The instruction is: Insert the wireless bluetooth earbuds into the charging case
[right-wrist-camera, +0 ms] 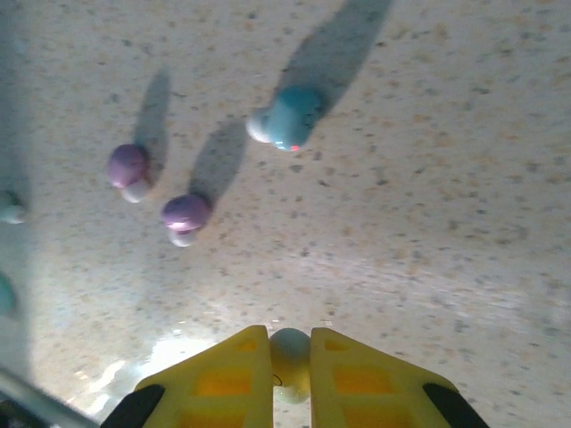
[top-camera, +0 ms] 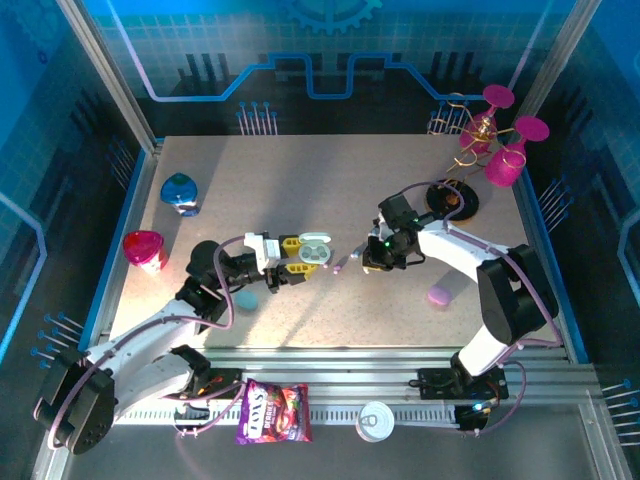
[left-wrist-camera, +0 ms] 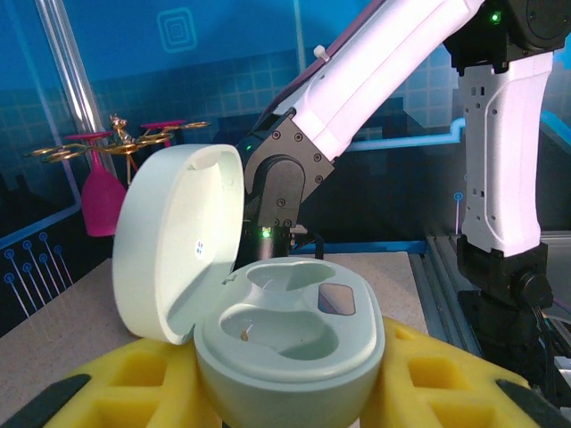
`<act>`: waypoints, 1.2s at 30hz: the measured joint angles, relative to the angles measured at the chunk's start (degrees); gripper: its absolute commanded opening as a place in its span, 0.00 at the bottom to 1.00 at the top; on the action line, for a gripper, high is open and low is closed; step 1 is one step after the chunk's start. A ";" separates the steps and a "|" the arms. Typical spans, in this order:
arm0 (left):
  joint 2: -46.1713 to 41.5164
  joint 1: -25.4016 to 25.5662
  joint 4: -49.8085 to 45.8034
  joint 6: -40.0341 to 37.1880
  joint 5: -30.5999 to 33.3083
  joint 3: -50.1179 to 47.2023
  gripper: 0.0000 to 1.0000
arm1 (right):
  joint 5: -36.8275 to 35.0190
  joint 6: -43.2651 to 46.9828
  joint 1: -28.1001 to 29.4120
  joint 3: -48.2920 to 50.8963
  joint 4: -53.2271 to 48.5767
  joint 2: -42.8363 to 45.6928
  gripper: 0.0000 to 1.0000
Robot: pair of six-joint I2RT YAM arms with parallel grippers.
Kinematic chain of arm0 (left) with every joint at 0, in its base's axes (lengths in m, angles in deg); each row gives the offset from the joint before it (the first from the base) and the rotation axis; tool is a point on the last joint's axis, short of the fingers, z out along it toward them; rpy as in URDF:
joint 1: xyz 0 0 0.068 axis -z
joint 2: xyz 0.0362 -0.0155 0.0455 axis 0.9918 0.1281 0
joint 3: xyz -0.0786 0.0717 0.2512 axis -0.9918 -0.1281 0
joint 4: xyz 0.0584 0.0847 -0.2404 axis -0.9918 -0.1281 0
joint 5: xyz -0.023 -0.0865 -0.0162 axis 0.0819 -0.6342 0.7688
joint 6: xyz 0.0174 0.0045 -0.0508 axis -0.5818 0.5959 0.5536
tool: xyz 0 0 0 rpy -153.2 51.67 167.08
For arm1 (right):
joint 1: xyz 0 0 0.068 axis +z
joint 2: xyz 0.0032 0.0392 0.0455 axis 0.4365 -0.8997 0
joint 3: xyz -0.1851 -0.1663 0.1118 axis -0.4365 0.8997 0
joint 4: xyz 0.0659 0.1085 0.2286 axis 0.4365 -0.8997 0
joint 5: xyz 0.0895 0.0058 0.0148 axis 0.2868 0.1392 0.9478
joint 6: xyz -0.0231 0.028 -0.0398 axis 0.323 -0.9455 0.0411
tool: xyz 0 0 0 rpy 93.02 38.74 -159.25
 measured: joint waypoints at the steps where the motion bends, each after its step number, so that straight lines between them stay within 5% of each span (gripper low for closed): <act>1: 0.17 0.00 0.13 0.00 0.00 -0.17 0.20 | 1.49 -0.15 -0.42 0.13 0.59 0.00 0.12; 24: 2.64 0.00 1.81 0.00 0.42 -0.72 0.20 | 8.81 0.79 -1.84 1.07 4.04 0.28 0.10; 36: 10.32 -0.02 6.73 0.39 0.48 -1.29 0.20 | 10.73 5.99 -1.73 0.94 -0.33 18.03 0.09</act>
